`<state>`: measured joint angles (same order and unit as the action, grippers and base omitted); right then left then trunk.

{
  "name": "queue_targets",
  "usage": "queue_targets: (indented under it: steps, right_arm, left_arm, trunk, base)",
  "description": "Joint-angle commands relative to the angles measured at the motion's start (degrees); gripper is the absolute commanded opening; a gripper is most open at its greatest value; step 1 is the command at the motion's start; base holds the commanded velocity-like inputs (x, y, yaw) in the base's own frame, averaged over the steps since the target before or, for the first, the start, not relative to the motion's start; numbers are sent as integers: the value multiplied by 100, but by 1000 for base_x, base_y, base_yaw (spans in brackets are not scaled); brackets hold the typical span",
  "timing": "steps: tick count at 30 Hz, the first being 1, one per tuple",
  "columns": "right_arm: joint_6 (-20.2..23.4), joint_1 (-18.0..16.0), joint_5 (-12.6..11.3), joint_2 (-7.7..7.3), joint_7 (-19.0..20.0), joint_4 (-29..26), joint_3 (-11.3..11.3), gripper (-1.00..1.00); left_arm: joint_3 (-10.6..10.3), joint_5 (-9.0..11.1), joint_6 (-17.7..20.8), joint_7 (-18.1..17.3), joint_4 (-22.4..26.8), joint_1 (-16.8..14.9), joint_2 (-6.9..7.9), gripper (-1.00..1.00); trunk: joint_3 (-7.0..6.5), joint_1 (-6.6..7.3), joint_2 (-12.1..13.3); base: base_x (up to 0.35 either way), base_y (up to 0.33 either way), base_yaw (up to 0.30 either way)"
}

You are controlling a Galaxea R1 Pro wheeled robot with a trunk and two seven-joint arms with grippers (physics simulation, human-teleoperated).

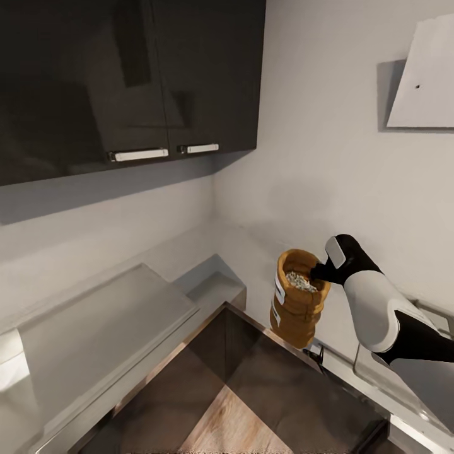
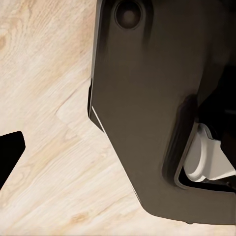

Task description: In the kitchen, take the popcorn bag from the countertop, put it into the microwave, and heat it until the popcorn is cooked so the cooked popcorn ends up inside the bag.

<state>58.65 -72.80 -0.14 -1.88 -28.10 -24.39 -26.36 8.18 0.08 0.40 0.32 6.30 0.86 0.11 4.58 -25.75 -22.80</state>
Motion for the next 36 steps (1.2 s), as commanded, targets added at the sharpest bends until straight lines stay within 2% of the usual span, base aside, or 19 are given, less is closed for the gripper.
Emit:
queue_targets:
  steps: [1, 36]
  right_arm:
    - [15, -6, -3, 3, -20, -4, -27, 100]
    - [11, -6, -3, 3, -20, 84, -27, 100]
  left_arm:
    - [25, 1, 4, 3, 12, 2, -2, 100]
    - [18, 1, 4, 3, 12, 2, -2, 100]
  trunk:
    - [21, -3, -12]
    - [343, -3, -12]
  base:
    - [0, 0, 0]
    - [0, 0, 0]
